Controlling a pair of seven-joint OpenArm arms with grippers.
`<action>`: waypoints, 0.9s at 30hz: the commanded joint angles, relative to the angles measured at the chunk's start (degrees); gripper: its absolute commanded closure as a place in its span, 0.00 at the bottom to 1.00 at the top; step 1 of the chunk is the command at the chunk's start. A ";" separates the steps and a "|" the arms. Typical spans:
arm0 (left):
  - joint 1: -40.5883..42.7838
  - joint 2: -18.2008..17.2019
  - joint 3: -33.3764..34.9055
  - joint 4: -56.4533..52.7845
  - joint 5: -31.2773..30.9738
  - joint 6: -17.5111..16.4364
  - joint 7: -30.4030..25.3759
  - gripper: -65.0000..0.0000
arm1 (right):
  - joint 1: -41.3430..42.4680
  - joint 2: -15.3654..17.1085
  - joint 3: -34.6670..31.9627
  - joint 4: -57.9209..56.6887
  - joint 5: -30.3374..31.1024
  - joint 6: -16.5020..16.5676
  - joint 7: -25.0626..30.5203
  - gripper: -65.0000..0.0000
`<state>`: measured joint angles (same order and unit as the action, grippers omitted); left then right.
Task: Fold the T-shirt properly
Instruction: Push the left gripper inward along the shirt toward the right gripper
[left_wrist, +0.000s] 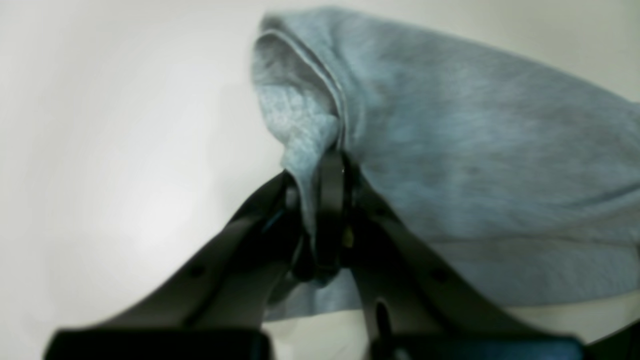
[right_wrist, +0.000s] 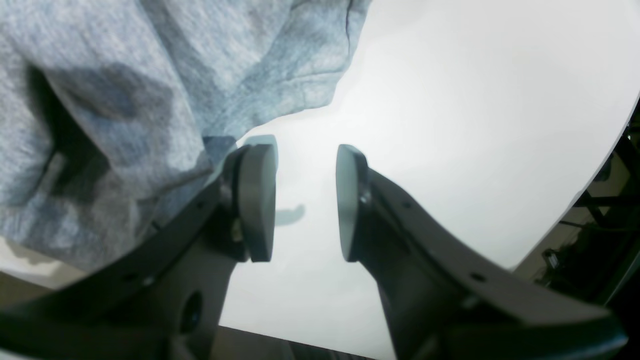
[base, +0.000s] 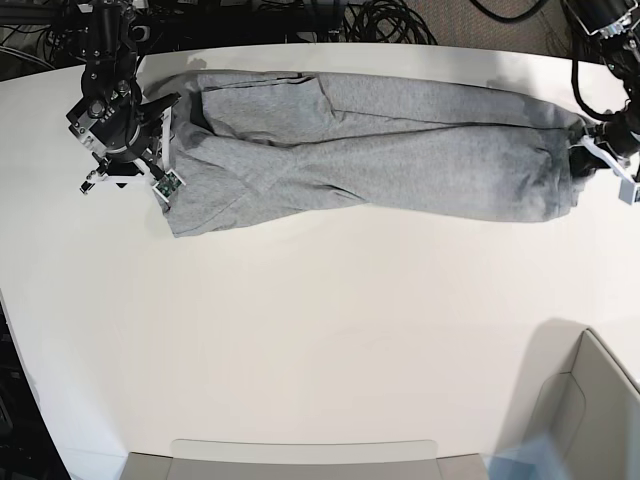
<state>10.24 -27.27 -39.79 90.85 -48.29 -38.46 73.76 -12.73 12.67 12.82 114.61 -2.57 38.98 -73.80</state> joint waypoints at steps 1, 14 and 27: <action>0.88 0.32 -0.78 3.53 -0.98 -0.09 0.31 1.00 | 0.91 0.56 0.15 0.78 -0.20 1.02 0.09 0.68; 4.57 14.65 9.68 20.32 -0.63 0.44 2.16 1.00 | 0.73 0.56 -2.31 0.78 -0.29 1.02 0.09 0.68; 3.17 22.21 15.92 22.34 -0.63 6.33 -1.10 1.00 | 0.47 0.56 -4.78 0.69 -0.29 1.02 0.09 0.68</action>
<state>14.22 -4.58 -23.81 111.96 -47.75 -31.99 74.30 -12.78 12.84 7.81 114.56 -2.83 39.00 -74.08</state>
